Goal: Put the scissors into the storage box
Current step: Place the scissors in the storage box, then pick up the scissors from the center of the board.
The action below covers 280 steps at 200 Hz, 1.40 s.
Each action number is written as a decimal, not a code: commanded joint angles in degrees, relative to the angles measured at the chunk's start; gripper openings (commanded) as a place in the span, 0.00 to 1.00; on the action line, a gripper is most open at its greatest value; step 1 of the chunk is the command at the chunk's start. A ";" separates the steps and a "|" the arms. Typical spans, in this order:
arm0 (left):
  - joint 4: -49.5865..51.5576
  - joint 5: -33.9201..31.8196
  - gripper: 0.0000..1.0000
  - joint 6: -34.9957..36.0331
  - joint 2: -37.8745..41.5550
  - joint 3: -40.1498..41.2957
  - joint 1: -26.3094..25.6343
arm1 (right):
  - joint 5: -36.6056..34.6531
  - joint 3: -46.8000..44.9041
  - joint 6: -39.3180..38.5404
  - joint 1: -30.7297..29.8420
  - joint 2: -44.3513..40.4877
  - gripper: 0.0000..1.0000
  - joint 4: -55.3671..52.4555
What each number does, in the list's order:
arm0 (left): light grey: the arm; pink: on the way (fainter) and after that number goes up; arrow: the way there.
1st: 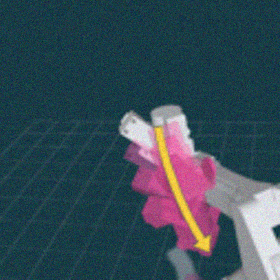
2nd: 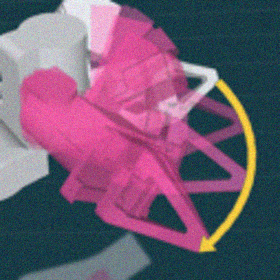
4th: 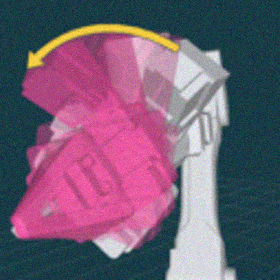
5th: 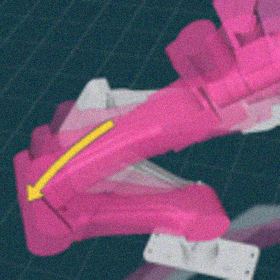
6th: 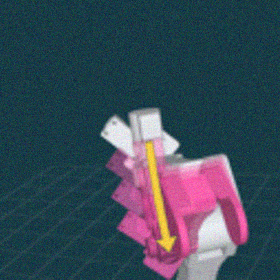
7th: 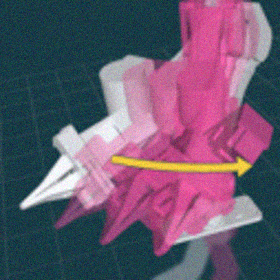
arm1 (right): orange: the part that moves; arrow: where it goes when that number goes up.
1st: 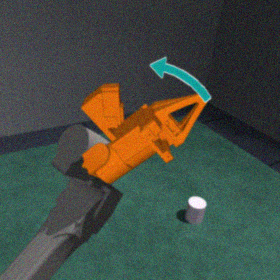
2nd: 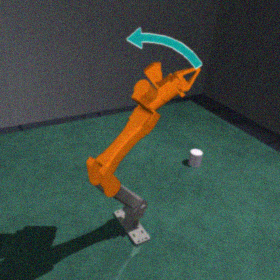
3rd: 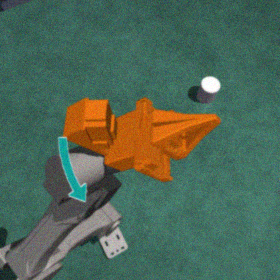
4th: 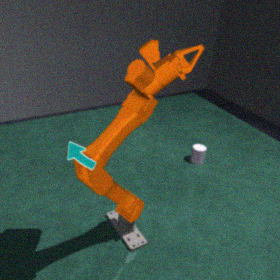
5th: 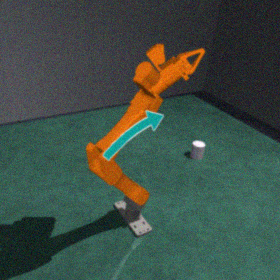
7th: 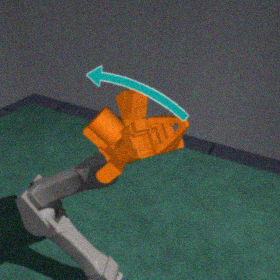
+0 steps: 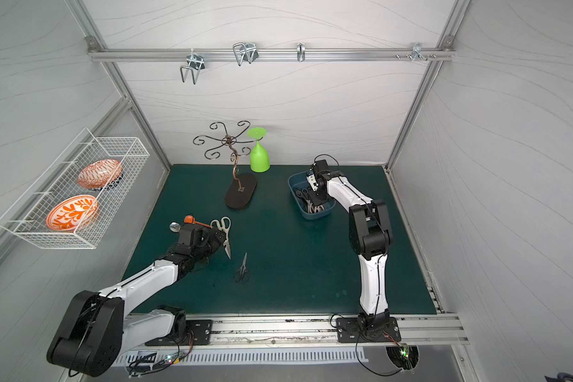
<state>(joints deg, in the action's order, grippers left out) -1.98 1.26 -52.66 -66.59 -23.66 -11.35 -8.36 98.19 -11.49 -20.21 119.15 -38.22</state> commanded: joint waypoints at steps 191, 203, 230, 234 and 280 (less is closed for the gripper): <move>16.41 -11.48 0.40 7.30 -16.65 -25.58 6.08 | 1.44 -17.75 19.51 -19.67 -21.62 0.41 4.90; 18.51 -11.28 0.40 7.94 -19.43 -27.97 6.06 | 1.06 -18.31 19.49 -19.70 -21.81 0.41 4.93; 20.77 -11.82 0.40 8.46 -23.32 -30.23 6.04 | 1.43 -20.84 19.81 -19.32 -23.58 0.41 6.60; 20.79 -11.96 0.40 8.41 -23.59 -30.22 6.07 | 1.64 -21.20 19.83 -19.19 -23.89 0.41 6.78; 21.01 -10.17 0.40 8.63 -25.90 -30.37 6.03 | 2.72 -25.27 20.18 -17.42 -27.57 0.41 8.96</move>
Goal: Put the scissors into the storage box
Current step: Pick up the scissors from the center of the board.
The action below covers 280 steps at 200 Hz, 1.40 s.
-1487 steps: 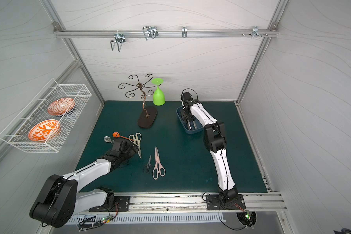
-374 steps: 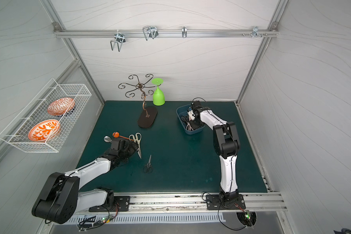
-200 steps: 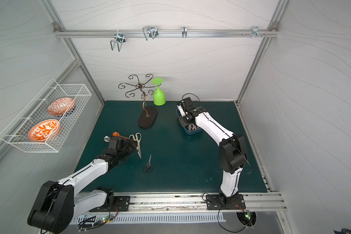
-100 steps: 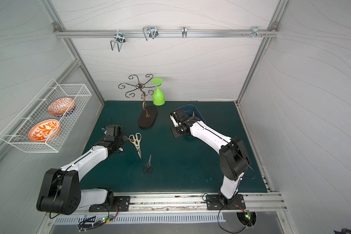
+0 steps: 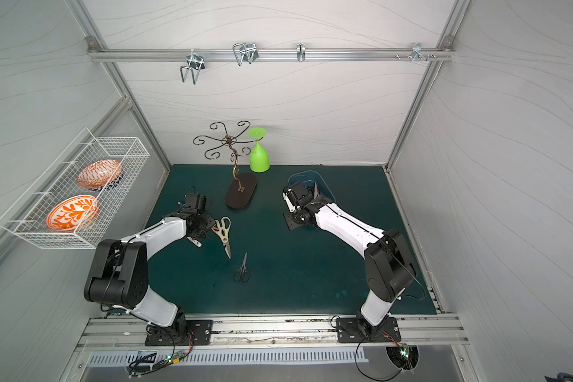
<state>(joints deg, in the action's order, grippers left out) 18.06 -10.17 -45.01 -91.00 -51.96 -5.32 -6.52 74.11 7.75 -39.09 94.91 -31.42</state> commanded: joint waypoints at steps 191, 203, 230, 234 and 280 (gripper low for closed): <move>0.67 2.58 0.35 1.43 -9.06 -4.68 -1.38 | 2.51 -4.36 1.31 5.30 -3.45 0.41 4.18; 0.72 2.54 0.35 1.51 -9.37 -4.93 -1.41 | 2.46 -4.42 1.33 5.34 -3.49 0.41 4.28; 1.06 2.92 0.31 1.83 -11.00 -6.20 -1.43 | 2.58 -4.36 1.33 5.48 -3.35 0.41 4.43; 1.11 3.07 0.29 1.88 -11.24 -6.37 -1.44 | 2.60 -4.44 1.28 5.45 -3.39 0.41 4.51; 1.83 2.55 0.25 2.39 -12.51 -6.83 -1.93 | 2.18 -4.81 1.33 5.87 -3.39 0.41 4.70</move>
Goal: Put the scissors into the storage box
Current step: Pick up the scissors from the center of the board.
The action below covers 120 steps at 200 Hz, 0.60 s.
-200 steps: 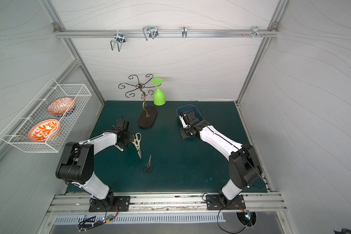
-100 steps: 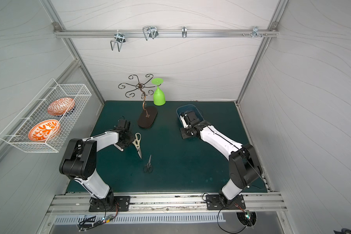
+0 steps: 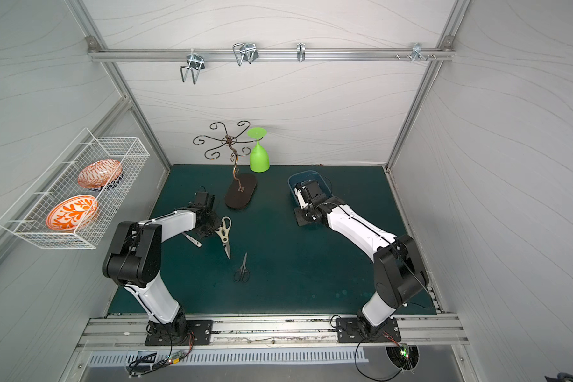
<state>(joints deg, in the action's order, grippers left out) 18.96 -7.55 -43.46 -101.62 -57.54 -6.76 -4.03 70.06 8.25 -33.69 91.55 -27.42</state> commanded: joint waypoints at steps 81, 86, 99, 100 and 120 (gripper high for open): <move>9.27 -5.53 0.16 4.88 -6.48 -6.26 -3.65 | -0.94 -1.22 0.67 1.48 -0.52 0.41 1.23; 9.39 -5.42 0.16 4.80 -6.48 -6.18 -3.61 | -0.91 -1.23 0.65 1.57 -0.63 0.41 1.23; 9.75 -5.13 0.16 4.83 -6.56 -6.59 -3.61 | -0.96 -1.37 0.45 1.79 -0.75 0.41 1.26; 9.77 -5.16 0.16 4.86 -6.56 -6.65 -3.65 | -0.93 -1.35 0.45 1.79 -0.75 0.41 1.24; 10.67 -4.96 0.12 5.39 -6.91 -7.56 -3.61 | -0.84 -1.51 0.56 2.14 -1.07 0.41 1.47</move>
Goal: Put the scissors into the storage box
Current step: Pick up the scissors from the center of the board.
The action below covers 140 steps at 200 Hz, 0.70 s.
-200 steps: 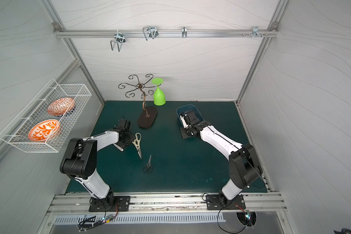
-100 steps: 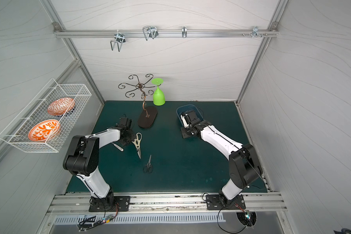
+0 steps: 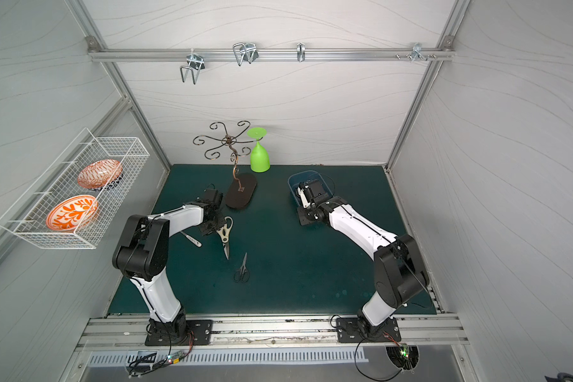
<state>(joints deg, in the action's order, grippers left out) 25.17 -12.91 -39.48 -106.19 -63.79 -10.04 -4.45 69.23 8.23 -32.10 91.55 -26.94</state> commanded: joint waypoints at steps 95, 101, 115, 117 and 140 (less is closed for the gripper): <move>5.52 2.05 0.00 2.48 2.95 -2.66 -0.38 | -0.45 -1.12 0.68 0.86 -0.94 0.41 1.29; 5.61 2.10 0.00 2.61 3.75 -2.57 -0.38 | -0.44 -1.03 0.66 0.83 -0.82 0.41 1.28; 6.23 2.10 0.00 2.96 5.54 -2.66 -0.34 | -0.38 -1.07 0.69 0.83 -0.78 0.41 1.19; 6.26 1.99 0.00 3.00 5.86 -2.66 -0.33 | -0.32 -1.08 0.70 0.81 -0.83 0.40 1.19; 6.80 1.54 0.00 3.70 8.08 -2.37 -0.35 | -0.30 -1.19 0.69 0.82 -0.85 0.41 1.23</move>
<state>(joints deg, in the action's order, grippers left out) 30.46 -11.49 -37.17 -101.67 -64.95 -10.20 -4.45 68.86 8.23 -31.57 91.55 -26.11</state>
